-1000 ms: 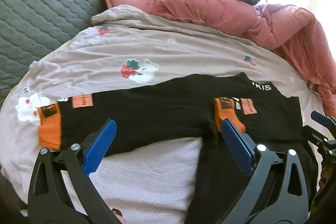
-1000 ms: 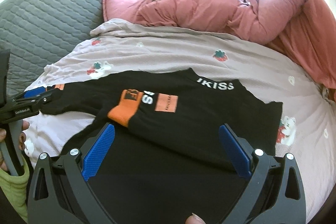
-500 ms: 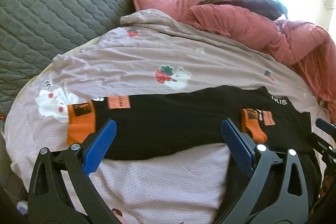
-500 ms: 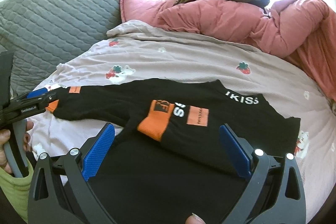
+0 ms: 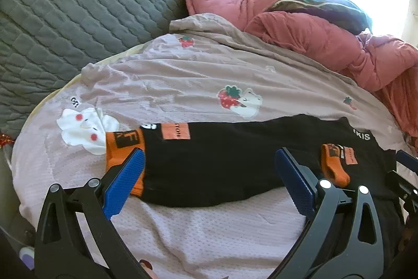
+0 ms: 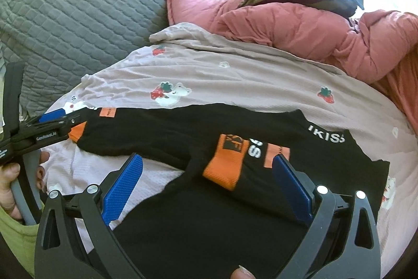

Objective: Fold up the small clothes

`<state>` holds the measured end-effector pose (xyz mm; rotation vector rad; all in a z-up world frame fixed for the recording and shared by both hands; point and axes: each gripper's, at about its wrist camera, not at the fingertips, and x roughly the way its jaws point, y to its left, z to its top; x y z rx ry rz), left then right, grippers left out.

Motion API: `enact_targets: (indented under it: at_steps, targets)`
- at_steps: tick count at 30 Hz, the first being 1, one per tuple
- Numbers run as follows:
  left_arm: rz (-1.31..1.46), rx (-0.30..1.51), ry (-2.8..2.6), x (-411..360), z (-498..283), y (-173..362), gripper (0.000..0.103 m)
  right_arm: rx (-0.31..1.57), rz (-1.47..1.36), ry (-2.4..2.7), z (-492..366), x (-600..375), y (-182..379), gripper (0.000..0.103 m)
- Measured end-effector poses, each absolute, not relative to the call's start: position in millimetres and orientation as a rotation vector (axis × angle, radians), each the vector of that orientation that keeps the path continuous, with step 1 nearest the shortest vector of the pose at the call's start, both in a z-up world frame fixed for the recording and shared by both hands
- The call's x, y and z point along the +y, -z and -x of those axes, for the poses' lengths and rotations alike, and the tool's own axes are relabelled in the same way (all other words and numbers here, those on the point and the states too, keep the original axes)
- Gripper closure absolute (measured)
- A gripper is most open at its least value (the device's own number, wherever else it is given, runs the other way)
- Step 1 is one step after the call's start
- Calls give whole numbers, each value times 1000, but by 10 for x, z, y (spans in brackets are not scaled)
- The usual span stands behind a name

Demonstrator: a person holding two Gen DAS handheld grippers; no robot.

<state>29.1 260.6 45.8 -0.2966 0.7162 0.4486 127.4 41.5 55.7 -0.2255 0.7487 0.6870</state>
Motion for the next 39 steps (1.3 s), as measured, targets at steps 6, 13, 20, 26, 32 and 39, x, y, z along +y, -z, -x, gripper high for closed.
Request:
enact_targets:
  at_steps: [6,13,20,26,32,39]
  targets:
    - [318,723,-484,2796,-267,-388,10,750,235,-712,-1293,608,-541,4]
    - [372,749,-550,3093,-218,-225,10,765,247,-740,-1306,820,-448,4]
    - [434,766,-609,3321,-202,-24,10,801,244,-760,-1307,917,-282,4]
    - [473,792,-653,3449,-198,120,10,830,238,-765,-1310,925,-146,4]
    - [453,835,-721,3528,-270,252,20,869,232,-760,-1306,879,22,4]
    - [328,843,-698,3378,-374,243,73,878,197,-729,-1330,699,22,4]
